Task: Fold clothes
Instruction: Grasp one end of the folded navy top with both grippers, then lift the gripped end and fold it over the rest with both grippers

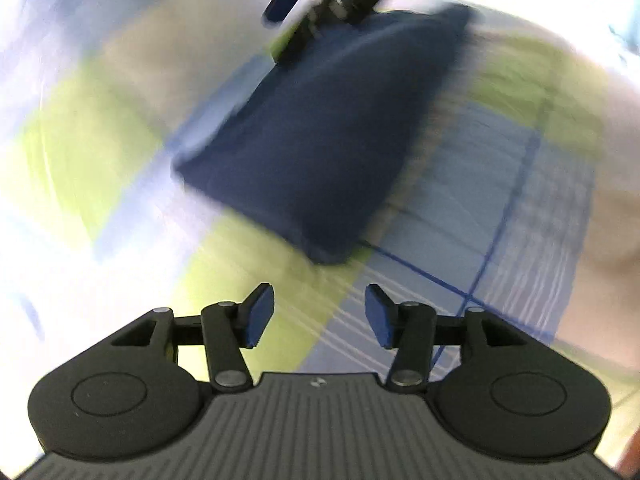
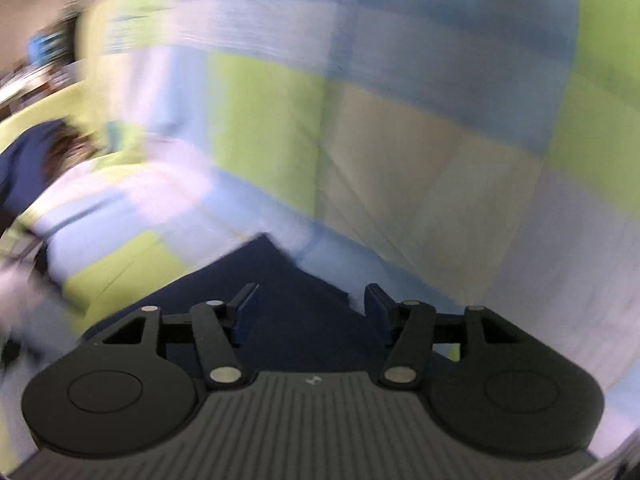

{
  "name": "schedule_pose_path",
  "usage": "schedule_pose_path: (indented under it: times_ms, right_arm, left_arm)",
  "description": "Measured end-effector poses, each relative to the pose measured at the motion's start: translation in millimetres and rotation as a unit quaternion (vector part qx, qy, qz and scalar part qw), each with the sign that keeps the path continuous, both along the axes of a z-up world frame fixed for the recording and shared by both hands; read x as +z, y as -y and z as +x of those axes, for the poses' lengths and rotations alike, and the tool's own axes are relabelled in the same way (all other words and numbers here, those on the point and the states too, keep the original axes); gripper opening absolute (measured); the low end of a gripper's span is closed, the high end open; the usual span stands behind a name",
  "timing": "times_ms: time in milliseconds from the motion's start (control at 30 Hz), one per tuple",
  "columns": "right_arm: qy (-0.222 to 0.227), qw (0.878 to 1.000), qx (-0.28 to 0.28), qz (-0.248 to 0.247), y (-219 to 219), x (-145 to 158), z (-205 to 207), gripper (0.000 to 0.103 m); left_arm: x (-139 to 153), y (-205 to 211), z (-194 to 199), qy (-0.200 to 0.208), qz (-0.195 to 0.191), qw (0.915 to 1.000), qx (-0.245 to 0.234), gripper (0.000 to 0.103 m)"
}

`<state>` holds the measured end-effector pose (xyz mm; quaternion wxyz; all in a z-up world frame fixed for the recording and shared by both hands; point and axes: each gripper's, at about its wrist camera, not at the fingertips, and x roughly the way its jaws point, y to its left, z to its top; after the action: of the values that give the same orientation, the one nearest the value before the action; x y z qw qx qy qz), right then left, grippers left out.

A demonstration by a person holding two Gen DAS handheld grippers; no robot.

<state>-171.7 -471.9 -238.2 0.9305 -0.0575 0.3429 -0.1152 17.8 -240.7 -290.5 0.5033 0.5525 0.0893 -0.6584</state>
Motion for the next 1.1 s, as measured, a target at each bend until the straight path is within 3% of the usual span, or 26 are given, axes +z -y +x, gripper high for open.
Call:
schedule_pose_path:
  times_ms: [33,67,133,233,300,367,400,600,833,900,933,967,1100]
  right_arm:
    - [-0.015,0.999,0.033,-0.036,-22,-4,-12,0.062]
    - [-0.028,0.996,0.052,-0.067,-35,-10,-19,0.064]
    - [-0.059,0.983,0.093,-0.145,-66,-30,-32,0.067]
    - [-0.083,0.963,0.138,-0.219,-93,-55,-42,0.069]
    - [-0.088,0.958,0.138,-0.234,-97,-64,-41,0.069]
    - [-0.093,0.954,0.139,-0.250,-101,-73,-41,0.069]
    - [-0.097,0.952,0.136,-0.255,-100,-74,-42,0.069]
    - [-0.142,0.943,0.075,-0.291,-88,-87,-74,0.074]
    - [-0.173,0.921,0.014,-0.349,-64,-114,-113,0.074]
    - [-0.174,0.922,0.001,-0.346,-50,-118,-112,0.062]
    - [-0.182,0.926,-0.002,-0.329,-42,-117,-109,0.026]
    - [-0.190,0.930,-0.004,-0.316,-35,-116,-106,0.017]
    - [-0.191,0.939,-0.001,-0.286,-32,-100,-106,0.011]
  left_arm:
    - [-7,-5,-19,0.060,-0.027,0.9964,-0.055,0.067]
    - [-15,-5,-28,0.093,-0.039,0.9913,-0.084,0.073]
    - [-36,-4,-40,0.146,-0.050,0.9792,-0.131,0.073]
    - [-67,2,-45,0.209,-0.069,0.9602,-0.172,0.073]
    - [-78,7,-45,0.224,-0.085,0.9541,-0.179,0.073]
    - [-77,18,-41,0.210,-0.083,0.9600,-0.165,0.068]
    - [-75,25,-39,0.200,-0.078,0.9640,-0.156,0.059]
    - [-67,45,-32,0.152,-0.056,0.9796,-0.120,0.053]
    - [-46,60,-20,0.076,-0.033,0.9931,-0.083,0.051]
    - [-41,64,-14,0.058,-0.021,0.9948,-0.081,0.048]
    - [-38,66,-13,0.055,-0.016,0.9948,-0.084,0.047]
    - [-36,67,-13,0.054,-0.012,0.9948,-0.086,0.044]
    - [-11,68,-6,0.050,0.001,0.9935,-0.103,0.039]
